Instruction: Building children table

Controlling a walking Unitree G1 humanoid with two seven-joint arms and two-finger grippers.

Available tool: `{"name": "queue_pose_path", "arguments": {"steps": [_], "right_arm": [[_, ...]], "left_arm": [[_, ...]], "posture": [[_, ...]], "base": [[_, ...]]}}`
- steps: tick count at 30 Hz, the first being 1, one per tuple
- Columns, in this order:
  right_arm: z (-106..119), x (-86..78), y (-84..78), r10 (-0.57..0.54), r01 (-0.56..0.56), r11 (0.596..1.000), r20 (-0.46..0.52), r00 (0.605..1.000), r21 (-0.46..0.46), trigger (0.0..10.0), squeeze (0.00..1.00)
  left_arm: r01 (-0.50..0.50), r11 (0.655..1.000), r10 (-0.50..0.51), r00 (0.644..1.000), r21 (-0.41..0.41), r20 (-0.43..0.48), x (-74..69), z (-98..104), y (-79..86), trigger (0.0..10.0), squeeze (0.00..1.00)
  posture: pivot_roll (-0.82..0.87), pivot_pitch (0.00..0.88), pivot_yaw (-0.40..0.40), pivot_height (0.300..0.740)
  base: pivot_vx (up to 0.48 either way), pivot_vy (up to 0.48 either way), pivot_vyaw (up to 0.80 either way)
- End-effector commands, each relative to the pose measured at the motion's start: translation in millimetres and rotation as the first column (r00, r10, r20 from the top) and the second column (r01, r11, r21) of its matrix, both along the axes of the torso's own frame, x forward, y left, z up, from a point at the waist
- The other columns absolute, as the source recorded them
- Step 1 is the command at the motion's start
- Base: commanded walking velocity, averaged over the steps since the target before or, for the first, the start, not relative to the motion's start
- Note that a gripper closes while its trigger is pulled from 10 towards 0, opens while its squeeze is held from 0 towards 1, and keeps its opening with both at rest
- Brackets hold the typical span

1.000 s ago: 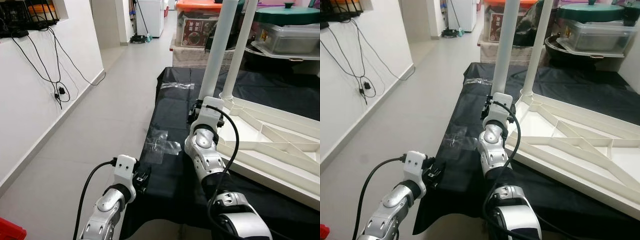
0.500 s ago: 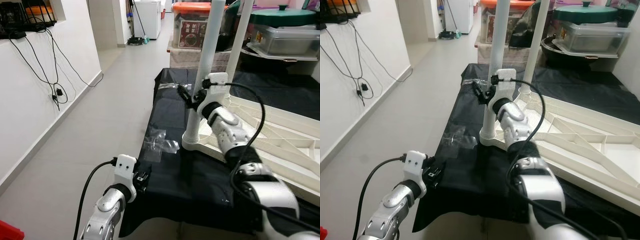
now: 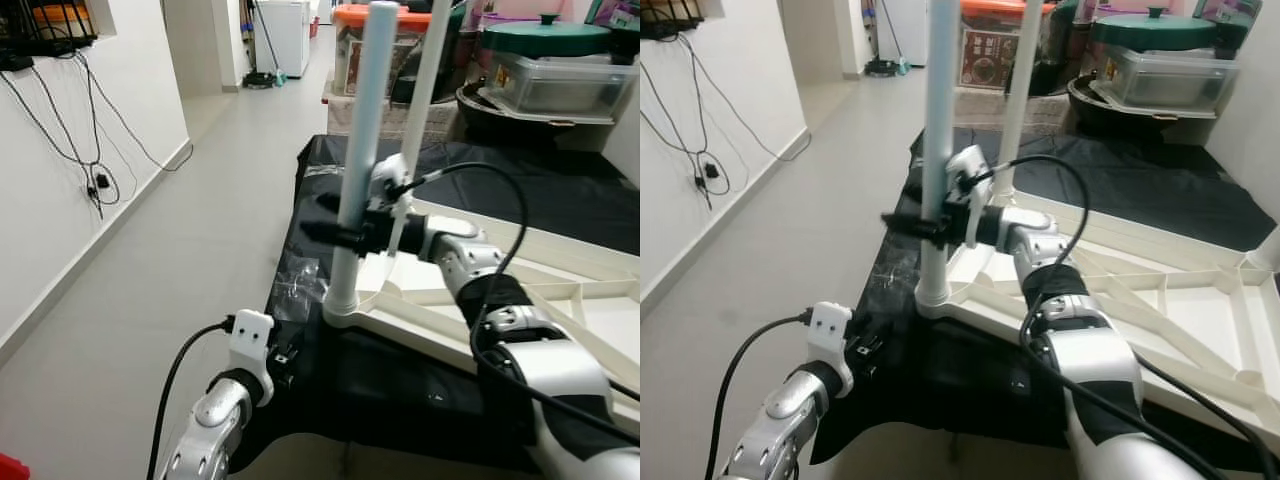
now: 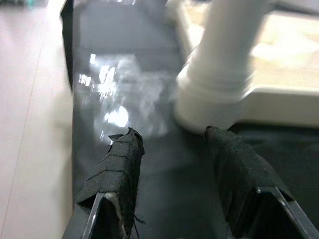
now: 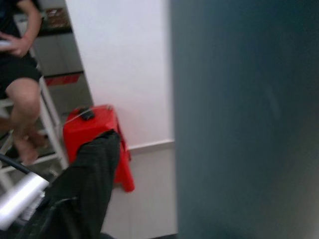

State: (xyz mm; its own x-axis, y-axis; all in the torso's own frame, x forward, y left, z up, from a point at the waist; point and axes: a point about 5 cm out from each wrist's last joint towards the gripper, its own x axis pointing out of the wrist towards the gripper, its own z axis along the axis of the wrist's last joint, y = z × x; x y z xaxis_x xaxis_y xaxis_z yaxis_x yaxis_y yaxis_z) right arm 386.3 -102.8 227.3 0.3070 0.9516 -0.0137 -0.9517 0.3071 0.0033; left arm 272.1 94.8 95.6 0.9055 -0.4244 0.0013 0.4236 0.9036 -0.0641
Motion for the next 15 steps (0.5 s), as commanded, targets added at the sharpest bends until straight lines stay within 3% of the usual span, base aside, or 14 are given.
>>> {"name": "queue_pose_path", "arguments": {"steps": [1,2,5,10,11,12,13,14,15], "right_arm": [[-14,-3.6,8.8,0.035,-0.036,0.998,-0.028,0.999,-0.05,4.9,0.0],[-17,-3.1,8.3,0.007,-0.008,0.999,-0.027,1.0,-0.049,0.0,0.0],[-19,-2.9,7.2,-0.007,0.005,0.999,-0.027,1.0,-0.045,0.0,0.0],[-30,0.7,-4.0,-0.166,0.166,0.986,-0.011,0.986,-0.036,0.0,0.0],[-35,3.5,-9.3,-0.268,0.267,0.963,-0.009,0.963,-0.033,0.0,0.0],[-35,3.5,-9.3,-0.268,0.267,0.963,-0.009,0.963,-0.033,0.0,0.0],[-40,6.8,-15.8,-0.39,0.39,0.92,-0.005,0.921,-0.035,0.0,0.0],[-45,11.7,-26.3,-0.561,0.56,0.828,-0.023,0.828,-0.041,0.0,0.0],[-45,11.7,-26.3,-0.561,0.56,0.828,-0.023,0.828,-0.041,0.0,0.0]], "left_arm": [[0.048,0.999,-0.049,0.996,0.013,0.08,-4.5,9,-5.9,10.0,0.0],[0.06,0.998,-0.061,0.993,0.014,0.101,-6.6,12,-7.4,10.0,0.0],[0.063,0.998,-0.065,0.992,0.014,0.108,-7.3,12,-8.0,10.0,0.0],[0.052,0.998,-0.055,0.982,0.018,0.182,-12.8,21,-6.8,10.0,0.0],[0.047,0.999,-0.051,0.979,0.025,0.198,-13.8,23,-6.2,10.0,0.0],[0.047,0.999,-0.051,0.979,0.025,0.198,-13.8,23,-6.2,10.0,0.0],[0.043,0.999,-0.048,0.978,0.03,0.205,-14.3,23,-5.9,10.0,0.0],[0.041,0.999,-0.047,0.977,0.034,0.21,-14.6,24,-5.8,10.0,0.0],[0.041,0.999,-0.047,0.977,0.034,0.21,-14.6,24,-5.8,10.0,0.0]], "posture": [[0.1,0.0,-0.068,0.74],[0.09,0.0,-0.063,0.74],[0.09,0.0,-0.064,0.74],[0.09,0.0,-0.064,0.74],[0.09,0.0,-0.065,0.74],[0.09,0.0,-0.065,0.74],[0.08,0.0,-0.061,0.74],[0.08,0.0,-0.059,0.74],[0.08,0.0,-0.059,0.74]], "base": [[0.0,0.0,0.0],[0.0,0.0,0.0],[0.0,0.0,0.0],[0.0,0.0,0.0],[0.0,0.0,0.0],[0.0,0.0,0.0],[0.0,0.0,0.0],[0.0,0.0,0.0],[0.0,0.0,0.0]]}}
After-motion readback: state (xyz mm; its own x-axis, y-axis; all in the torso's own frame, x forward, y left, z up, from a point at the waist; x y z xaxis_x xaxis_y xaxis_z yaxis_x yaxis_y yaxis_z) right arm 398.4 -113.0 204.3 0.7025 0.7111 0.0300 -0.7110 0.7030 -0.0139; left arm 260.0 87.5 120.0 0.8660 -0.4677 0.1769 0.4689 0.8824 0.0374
